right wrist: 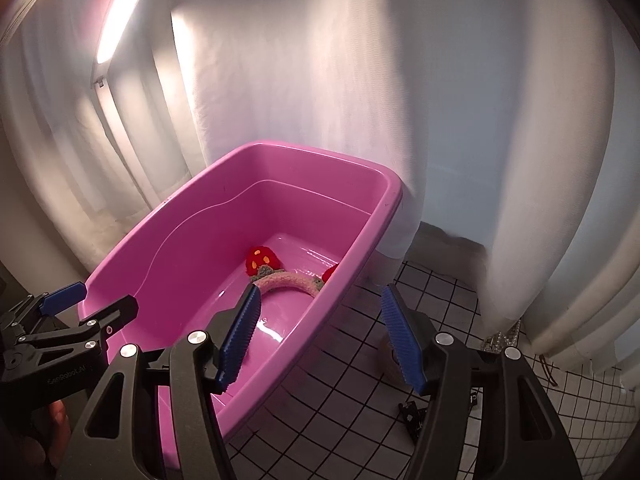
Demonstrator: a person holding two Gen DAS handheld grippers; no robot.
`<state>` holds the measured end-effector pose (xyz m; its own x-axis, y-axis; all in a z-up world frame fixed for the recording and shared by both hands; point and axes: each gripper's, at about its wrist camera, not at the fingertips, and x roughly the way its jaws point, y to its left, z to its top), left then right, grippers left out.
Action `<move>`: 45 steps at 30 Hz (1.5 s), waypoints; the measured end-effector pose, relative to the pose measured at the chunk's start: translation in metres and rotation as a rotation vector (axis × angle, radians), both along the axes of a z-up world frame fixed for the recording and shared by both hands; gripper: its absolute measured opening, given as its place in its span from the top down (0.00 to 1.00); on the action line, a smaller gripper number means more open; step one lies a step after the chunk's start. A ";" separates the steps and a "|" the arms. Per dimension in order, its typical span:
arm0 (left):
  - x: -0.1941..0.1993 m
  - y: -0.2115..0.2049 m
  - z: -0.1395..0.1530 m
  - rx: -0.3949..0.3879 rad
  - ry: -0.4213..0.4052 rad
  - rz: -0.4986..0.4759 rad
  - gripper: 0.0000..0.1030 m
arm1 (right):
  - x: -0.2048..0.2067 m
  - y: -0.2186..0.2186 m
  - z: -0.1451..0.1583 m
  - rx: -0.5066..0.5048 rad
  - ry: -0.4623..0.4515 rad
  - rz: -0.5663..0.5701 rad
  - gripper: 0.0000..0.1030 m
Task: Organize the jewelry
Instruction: 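Withdraw both tools from the tub back over the table, then move the right tool to the black watch while the left tool approaches the silver bangle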
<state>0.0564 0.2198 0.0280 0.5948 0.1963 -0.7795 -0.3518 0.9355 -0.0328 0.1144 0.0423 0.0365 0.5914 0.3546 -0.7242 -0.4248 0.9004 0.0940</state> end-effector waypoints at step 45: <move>-0.038 -0.223 -0.091 -0.048 0.180 -0.530 0.15 | -0.178 -0.241 -0.108 -0.027 0.251 -0.499 0.37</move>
<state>0.0183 -0.0036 -0.0631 0.4590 -0.1318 -0.8786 0.1625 0.9847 -0.0628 -0.0631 -0.1983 -0.0719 0.4906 0.0549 -0.8696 0.0860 0.9901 0.1111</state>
